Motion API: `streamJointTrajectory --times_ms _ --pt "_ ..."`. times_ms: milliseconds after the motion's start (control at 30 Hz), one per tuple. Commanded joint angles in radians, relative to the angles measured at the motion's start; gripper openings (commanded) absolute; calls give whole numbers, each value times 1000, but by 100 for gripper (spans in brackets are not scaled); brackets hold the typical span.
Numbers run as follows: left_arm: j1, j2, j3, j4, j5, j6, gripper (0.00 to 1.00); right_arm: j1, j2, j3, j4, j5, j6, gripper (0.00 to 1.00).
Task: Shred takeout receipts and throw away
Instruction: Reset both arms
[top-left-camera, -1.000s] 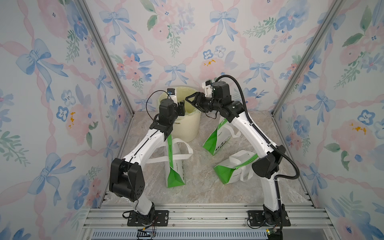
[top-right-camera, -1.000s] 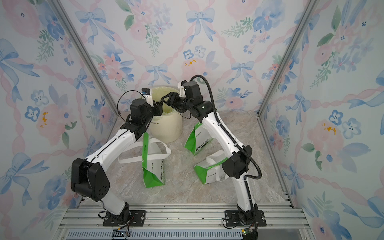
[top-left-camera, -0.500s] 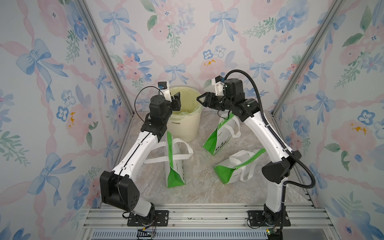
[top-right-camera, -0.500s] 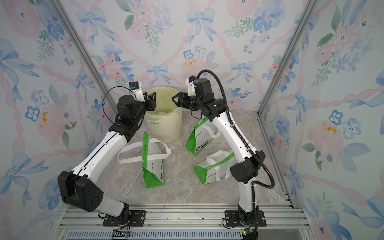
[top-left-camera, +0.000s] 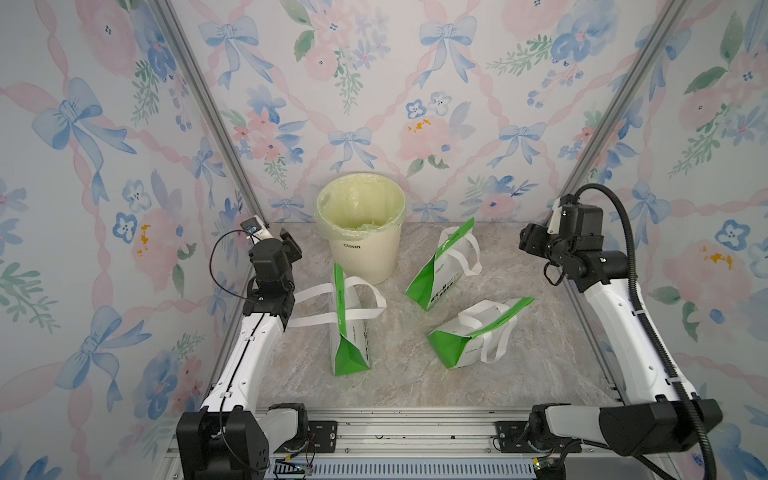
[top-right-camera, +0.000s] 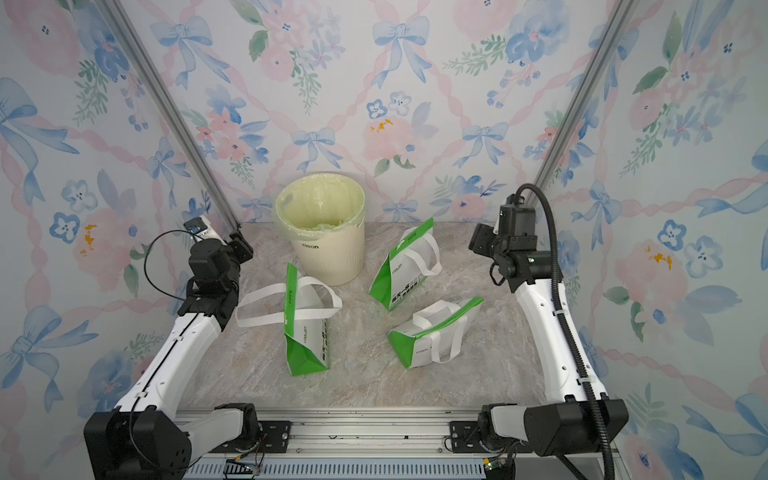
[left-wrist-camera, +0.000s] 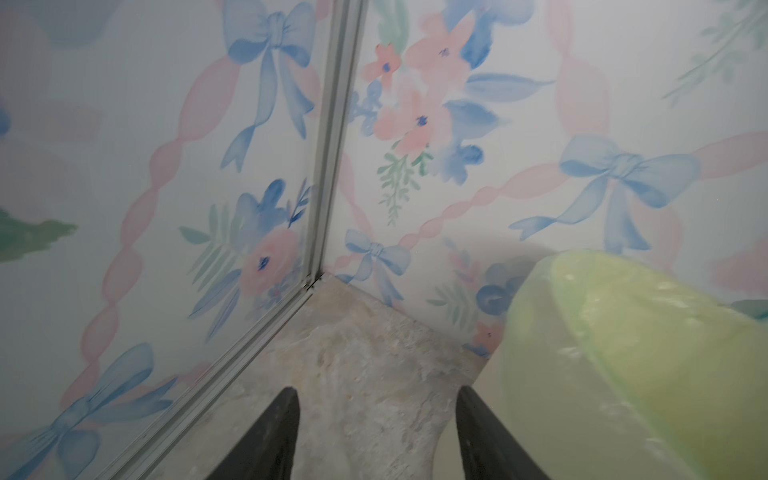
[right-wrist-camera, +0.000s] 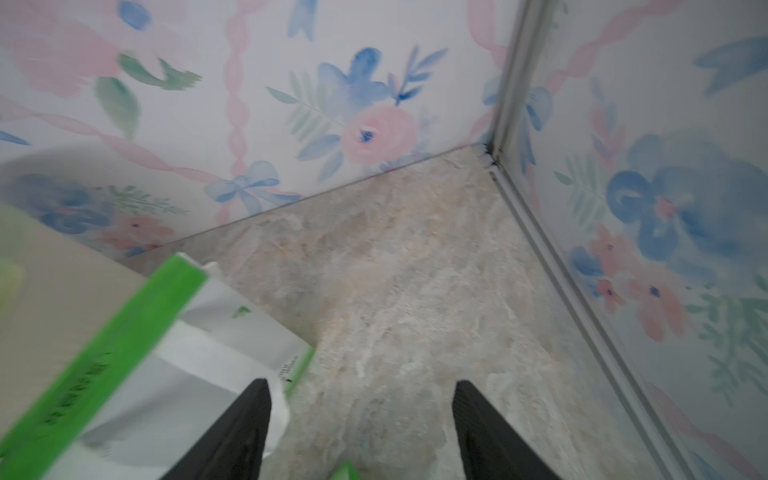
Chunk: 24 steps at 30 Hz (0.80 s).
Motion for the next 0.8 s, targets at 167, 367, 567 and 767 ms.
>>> streamJointTrajectory --times_ms 167,367,567,767 --pt "43 75 -272 166 38 67 75 -86 21 -479 481 124 -139 80" --pt "43 154 -392 367 209 85 98 -31 114 -714 902 34 -228 86" --pt "-10 221 -517 711 329 169 98 73 247 -765 1120 -55 -338 87" --pt "-76 320 -564 894 299 283 98 3 202 -938 1390 -156 -285 85"
